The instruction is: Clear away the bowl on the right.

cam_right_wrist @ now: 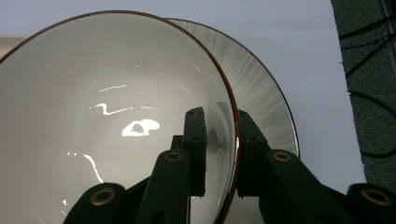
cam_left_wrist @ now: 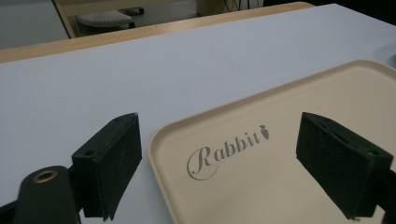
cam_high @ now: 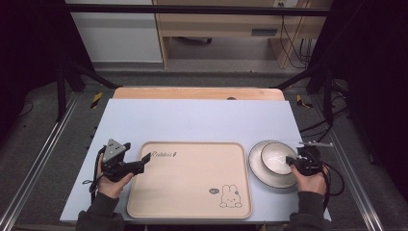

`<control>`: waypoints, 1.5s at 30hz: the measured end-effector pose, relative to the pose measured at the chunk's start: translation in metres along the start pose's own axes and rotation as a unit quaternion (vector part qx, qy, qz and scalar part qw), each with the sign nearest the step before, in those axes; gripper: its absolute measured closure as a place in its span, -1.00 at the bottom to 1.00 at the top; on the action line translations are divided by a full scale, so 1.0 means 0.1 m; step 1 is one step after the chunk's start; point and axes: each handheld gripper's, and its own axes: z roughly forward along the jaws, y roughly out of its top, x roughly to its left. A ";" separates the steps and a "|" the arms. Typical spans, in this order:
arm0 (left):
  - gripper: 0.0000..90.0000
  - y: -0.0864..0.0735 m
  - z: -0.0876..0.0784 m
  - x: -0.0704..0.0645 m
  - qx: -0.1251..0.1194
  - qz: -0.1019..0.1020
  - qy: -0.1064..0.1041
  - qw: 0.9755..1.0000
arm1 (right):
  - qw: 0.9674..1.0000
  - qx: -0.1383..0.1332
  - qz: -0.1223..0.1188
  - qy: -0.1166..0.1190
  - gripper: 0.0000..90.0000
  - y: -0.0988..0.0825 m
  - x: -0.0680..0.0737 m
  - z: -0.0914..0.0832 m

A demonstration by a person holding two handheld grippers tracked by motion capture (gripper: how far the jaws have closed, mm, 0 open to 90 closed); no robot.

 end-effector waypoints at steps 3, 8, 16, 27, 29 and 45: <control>-0.69 0.00 0.00 0.00 0.000 -0.001 -0.001 1.000 | 1.000 0.002 0.008 0.005 0.75 0.00 -0.02 0.00; -0.70 0.00 0.01 -0.01 0.001 -0.002 -0.001 1.000 | 1.000 0.006 0.024 0.013 0.77 0.01 -0.02 -0.01; -0.70 0.00 0.01 -0.01 0.003 0.001 -0.003 1.000 | 0.999 0.004 0.035 0.022 0.79 0.01 -0.06 0.00; -0.70 0.00 0.01 -0.01 0.002 0.003 -0.003 1.000 | 0.999 0.005 0.040 0.022 0.83 0.01 -0.06 -0.03; -0.70 0.00 0.01 -0.01 0.002 0.003 -0.002 1.000 | 0.999 0.004 0.038 0.020 0.83 0.02 -0.05 -0.03; -0.70 0.00 -0.01 -0.01 0.001 0.004 -0.004 1.000 | 0.999 0.000 0.031 0.008 0.84 0.02 0.00 -0.05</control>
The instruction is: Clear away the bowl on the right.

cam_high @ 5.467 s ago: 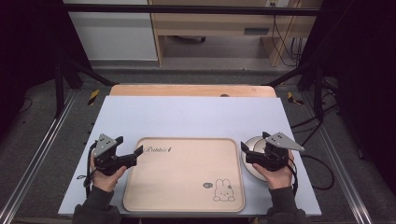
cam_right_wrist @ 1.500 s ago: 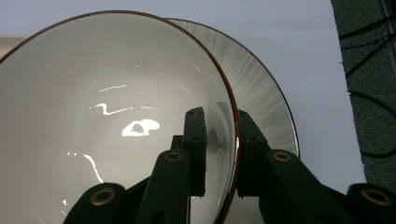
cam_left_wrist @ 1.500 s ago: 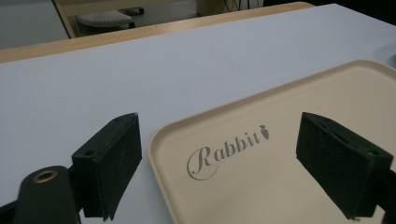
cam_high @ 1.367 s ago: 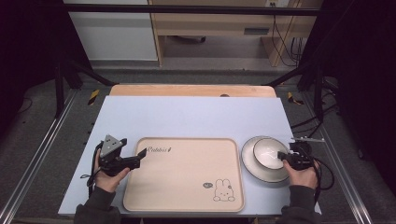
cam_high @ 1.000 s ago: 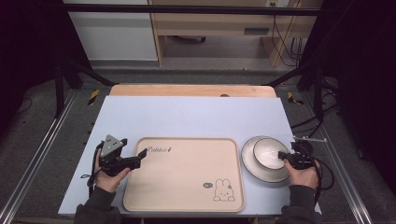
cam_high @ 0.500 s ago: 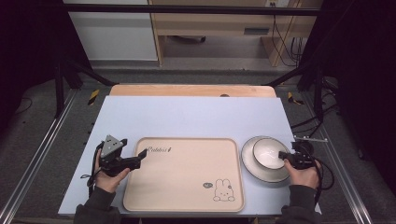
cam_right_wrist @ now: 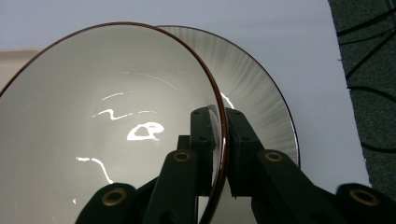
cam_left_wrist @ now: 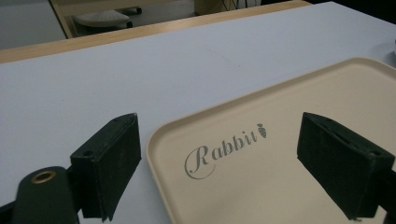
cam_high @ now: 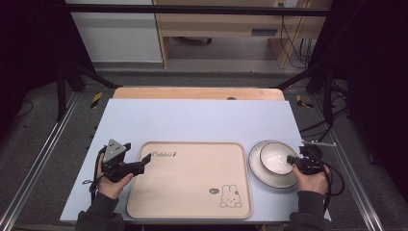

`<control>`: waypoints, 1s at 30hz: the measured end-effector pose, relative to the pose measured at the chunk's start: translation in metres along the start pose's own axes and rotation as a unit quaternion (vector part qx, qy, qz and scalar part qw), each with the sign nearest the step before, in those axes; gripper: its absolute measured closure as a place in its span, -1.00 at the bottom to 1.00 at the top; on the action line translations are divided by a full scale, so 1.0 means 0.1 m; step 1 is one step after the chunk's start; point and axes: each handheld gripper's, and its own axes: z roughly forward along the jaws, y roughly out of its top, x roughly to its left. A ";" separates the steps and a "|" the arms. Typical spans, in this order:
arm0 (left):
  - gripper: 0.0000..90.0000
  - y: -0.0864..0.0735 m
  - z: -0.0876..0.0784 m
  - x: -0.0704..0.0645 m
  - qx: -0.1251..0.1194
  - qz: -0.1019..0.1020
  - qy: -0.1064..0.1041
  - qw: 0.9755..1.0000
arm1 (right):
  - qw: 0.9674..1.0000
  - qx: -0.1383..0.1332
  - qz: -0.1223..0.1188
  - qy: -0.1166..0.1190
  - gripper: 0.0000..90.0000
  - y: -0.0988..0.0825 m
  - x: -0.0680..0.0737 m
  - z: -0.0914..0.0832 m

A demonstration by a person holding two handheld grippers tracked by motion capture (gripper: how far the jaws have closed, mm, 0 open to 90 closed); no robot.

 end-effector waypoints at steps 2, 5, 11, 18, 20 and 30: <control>-0.70 0.00 0.00 0.00 0.001 0.000 0.000 1.000 | 1.000 0.000 0.008 0.003 0.84 0.01 0.02 -0.01; -0.70 0.00 0.00 0.01 0.000 -0.001 0.000 1.000 | 1.000 -0.005 -0.003 0.000 0.83 0.00 0.02 -0.02; -0.70 0.00 -0.01 0.02 0.000 -0.002 0.001 1.000 | 1.000 -0.009 -0.007 0.003 0.83 0.01 0.04 -0.04; -0.70 0.00 -0.01 0.02 -0.001 -0.005 0.001 1.000 | 1.000 -0.012 -0.013 0.004 0.82 0.02 0.09 -0.08; -0.70 0.00 -0.01 0.03 -0.002 -0.005 0.001 1.000 | 1.000 -0.014 -0.020 0.002 0.82 0.02 0.11 -0.09; -0.70 0.01 -0.03 0.04 -0.003 -0.005 0.003 1.000 | 1.000 -0.012 -0.029 0.000 0.81 0.03 0.14 -0.09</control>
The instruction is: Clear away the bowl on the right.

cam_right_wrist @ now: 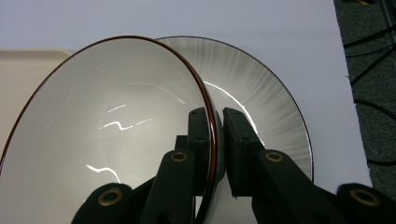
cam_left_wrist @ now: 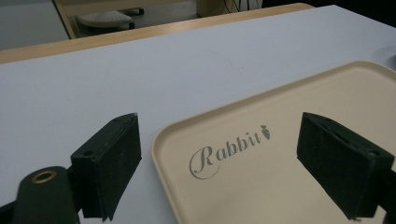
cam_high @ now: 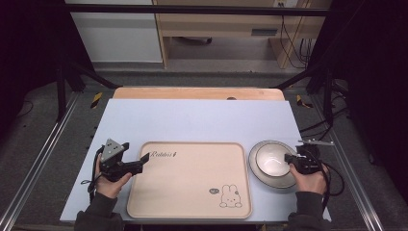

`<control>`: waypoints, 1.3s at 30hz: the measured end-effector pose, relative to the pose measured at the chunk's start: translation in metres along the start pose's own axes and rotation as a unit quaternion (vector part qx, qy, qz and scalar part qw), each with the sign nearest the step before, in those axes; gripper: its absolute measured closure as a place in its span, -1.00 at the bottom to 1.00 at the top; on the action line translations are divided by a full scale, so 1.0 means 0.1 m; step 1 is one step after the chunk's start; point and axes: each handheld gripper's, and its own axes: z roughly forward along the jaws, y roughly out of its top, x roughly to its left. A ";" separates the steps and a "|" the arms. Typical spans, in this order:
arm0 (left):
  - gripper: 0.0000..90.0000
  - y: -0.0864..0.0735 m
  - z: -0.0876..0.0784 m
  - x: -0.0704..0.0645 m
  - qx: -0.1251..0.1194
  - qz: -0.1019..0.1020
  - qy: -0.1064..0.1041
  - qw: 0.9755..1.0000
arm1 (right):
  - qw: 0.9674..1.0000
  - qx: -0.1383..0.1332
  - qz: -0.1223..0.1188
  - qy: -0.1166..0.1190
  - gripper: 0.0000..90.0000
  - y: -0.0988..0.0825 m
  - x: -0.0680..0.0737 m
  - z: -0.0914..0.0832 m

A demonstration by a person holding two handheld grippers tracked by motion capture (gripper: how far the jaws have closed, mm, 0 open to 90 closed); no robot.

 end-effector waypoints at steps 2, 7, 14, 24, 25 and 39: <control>-0.70 0.00 0.00 0.00 0.000 0.000 0.000 1.000 | 1.000 -0.001 0.001 0.000 0.81 0.01 0.01 -0.01; -0.70 0.00 0.00 0.00 0.001 0.000 0.001 1.000 | 1.000 -0.011 0.001 0.006 0.81 0.02 0.02 -0.08; -0.70 0.00 0.00 0.00 0.000 0.001 0.000 1.000 | 0.999 -0.028 -0.005 0.019 0.81 0.06 0.10 -0.19; -0.70 0.00 0.00 0.00 0.000 0.000 -0.001 1.000 | 0.998 -0.042 -0.024 0.049 0.81 0.10 0.26 -0.29; -0.70 0.00 0.00 0.00 0.000 0.000 -0.001 1.000 | 0.998 -0.042 -0.024 0.049 0.81 0.10 0.26 -0.29; -0.70 0.00 0.00 0.00 0.001 0.001 -0.001 1.000 | 0.993 -0.054 -0.052 0.088 0.81 0.15 0.49 -0.38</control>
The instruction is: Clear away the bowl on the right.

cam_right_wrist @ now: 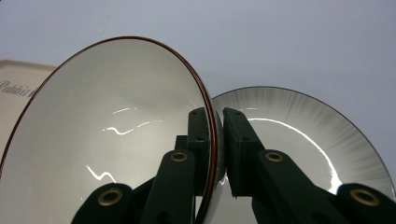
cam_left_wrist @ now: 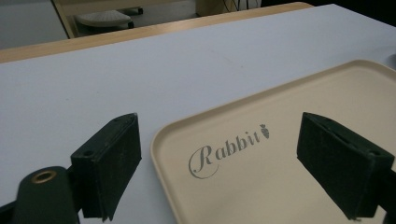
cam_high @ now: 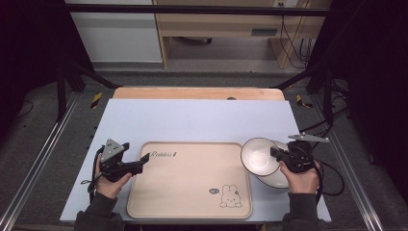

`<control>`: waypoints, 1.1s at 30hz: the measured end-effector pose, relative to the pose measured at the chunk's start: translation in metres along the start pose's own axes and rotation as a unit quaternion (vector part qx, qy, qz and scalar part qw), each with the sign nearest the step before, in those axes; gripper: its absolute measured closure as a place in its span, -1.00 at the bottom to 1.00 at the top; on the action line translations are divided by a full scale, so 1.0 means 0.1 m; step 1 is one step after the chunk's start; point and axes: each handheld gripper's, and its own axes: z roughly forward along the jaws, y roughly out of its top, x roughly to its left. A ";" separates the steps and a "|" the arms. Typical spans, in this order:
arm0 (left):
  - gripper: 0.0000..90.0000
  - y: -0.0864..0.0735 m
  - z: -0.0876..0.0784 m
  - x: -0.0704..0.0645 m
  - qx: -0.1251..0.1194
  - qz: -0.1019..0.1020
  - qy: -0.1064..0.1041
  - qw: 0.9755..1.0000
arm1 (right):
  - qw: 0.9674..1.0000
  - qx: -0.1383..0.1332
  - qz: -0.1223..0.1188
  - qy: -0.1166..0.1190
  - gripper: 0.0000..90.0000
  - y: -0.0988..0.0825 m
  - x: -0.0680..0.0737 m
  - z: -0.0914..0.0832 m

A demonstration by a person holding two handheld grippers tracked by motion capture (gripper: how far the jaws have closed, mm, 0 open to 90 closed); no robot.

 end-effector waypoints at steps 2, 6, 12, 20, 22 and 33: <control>-0.70 0.00 0.00 0.00 0.000 0.001 0.000 1.000 | 1.000 -0.003 -0.003 0.005 0.81 0.01 0.02 0.00; -0.70 0.00 0.01 0.00 0.001 0.000 -0.001 1.000 | 1.000 -0.002 -0.007 0.012 0.81 0.01 0.07 0.02; -0.70 0.00 0.01 0.00 0.001 0.000 -0.001 1.000 | 1.000 0.000 -0.019 0.023 0.81 0.03 0.16 0.05; -0.70 0.00 0.01 0.00 0.002 0.002 -0.001 1.000 | 0.999 0.001 -0.028 0.042 0.81 0.07 0.29 0.07; -0.70 -0.01 0.01 0.00 0.002 0.002 -0.002 1.000 | 0.998 0.001 -0.032 0.046 0.81 0.08 0.31 0.08; -0.70 -0.01 0.01 -0.01 0.003 0.002 -0.003 1.000 | 0.996 -0.001 -0.053 0.071 0.81 0.15 0.47 0.16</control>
